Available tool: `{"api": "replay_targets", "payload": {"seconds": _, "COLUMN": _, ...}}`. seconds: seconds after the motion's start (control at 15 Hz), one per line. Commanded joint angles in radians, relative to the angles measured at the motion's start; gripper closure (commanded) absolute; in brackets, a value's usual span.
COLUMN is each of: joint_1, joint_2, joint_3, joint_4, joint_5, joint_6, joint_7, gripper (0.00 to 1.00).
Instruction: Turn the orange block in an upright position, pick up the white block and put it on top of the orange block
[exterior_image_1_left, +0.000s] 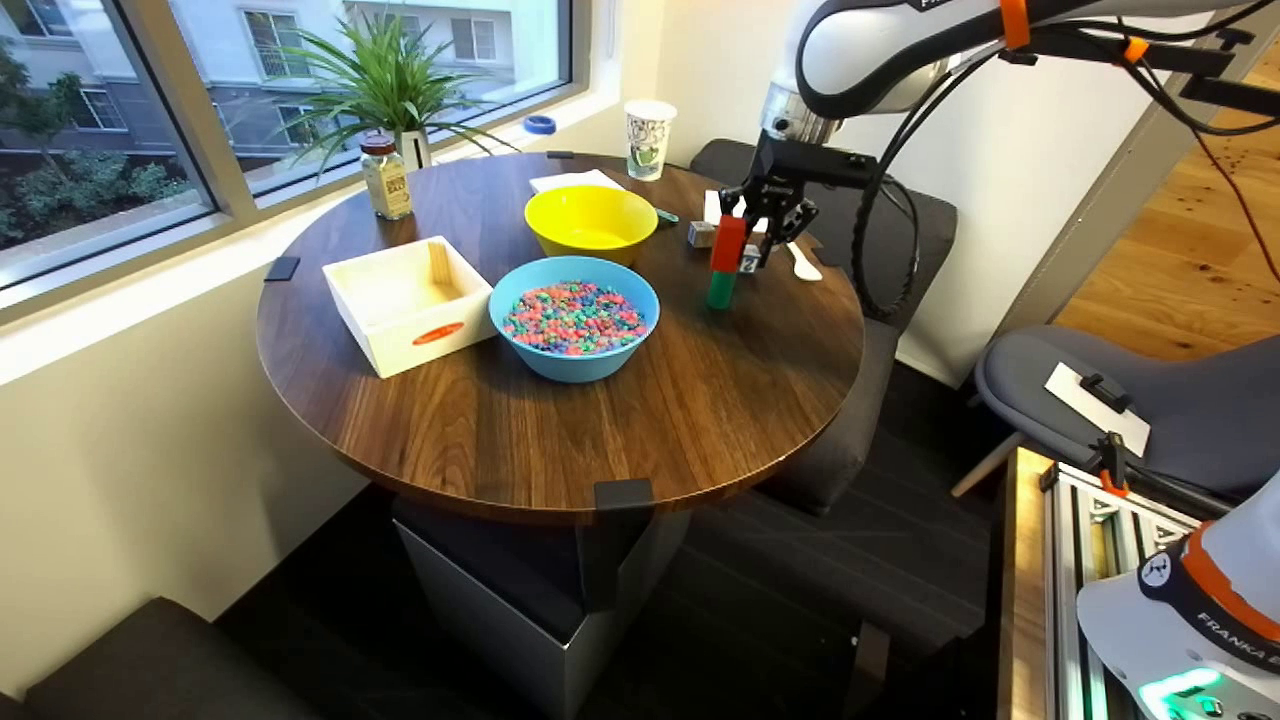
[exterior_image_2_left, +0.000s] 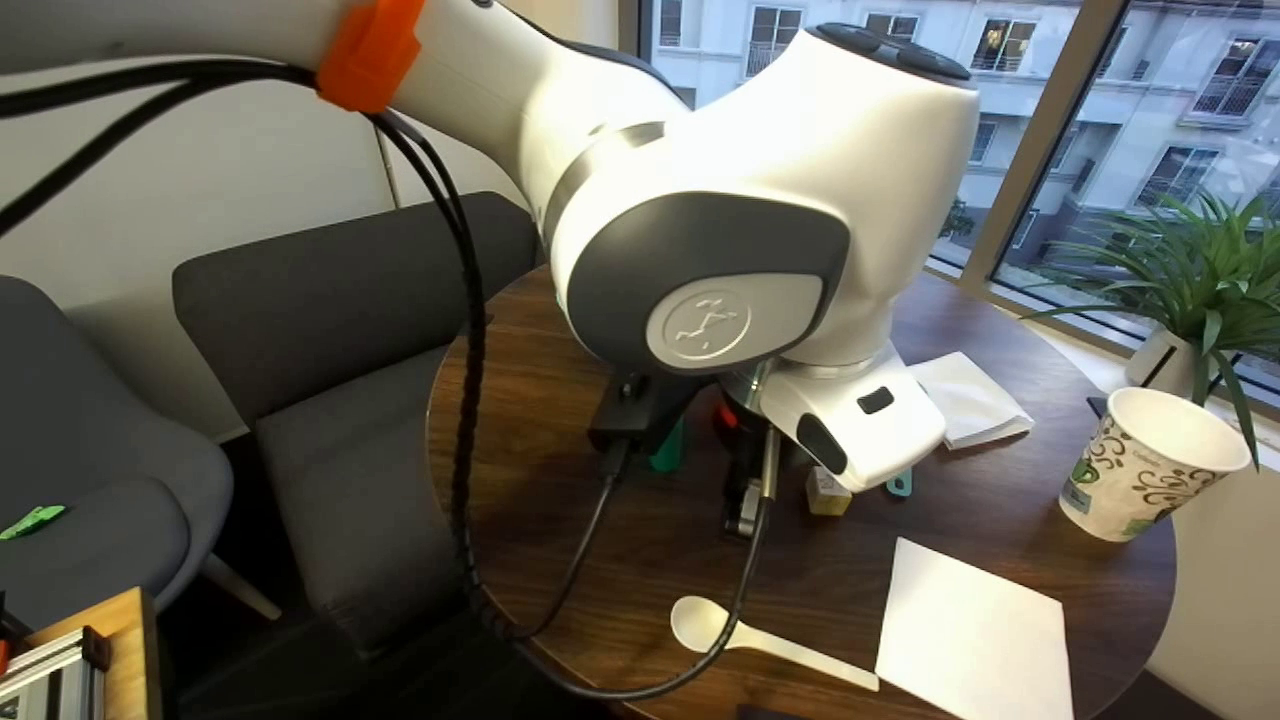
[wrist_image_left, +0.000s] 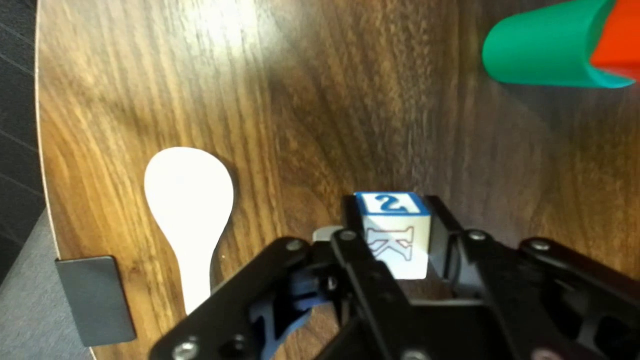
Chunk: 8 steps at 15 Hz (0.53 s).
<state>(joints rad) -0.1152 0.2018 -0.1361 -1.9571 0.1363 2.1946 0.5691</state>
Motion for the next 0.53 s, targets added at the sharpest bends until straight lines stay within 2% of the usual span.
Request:
{"api": "replay_targets", "payload": {"seconds": 0.0, "joint_1": 0.011, "joint_2": -0.034, "joint_3": 0.003, "joint_4": 0.017, "joint_5": 0.031, "joint_6": -0.031, "joint_7": -0.002, "gripper": 0.91}}
{"api": "replay_targets", "payload": {"seconds": 0.2, "joint_1": 0.015, "joint_2": -0.083, "joint_3": 0.006, "joint_4": 0.026, "joint_5": 0.033, "joint_6": -0.058, "joint_7": 0.010, "gripper": 0.91}}
{"api": "replay_targets", "payload": {"seconds": 0.47, "joint_1": 0.030, "joint_2": -0.158, "joint_3": 0.013, "joint_4": 0.043, "joint_5": -0.006, "joint_6": -0.109, "joint_7": 0.095, "gripper": 0.91}}
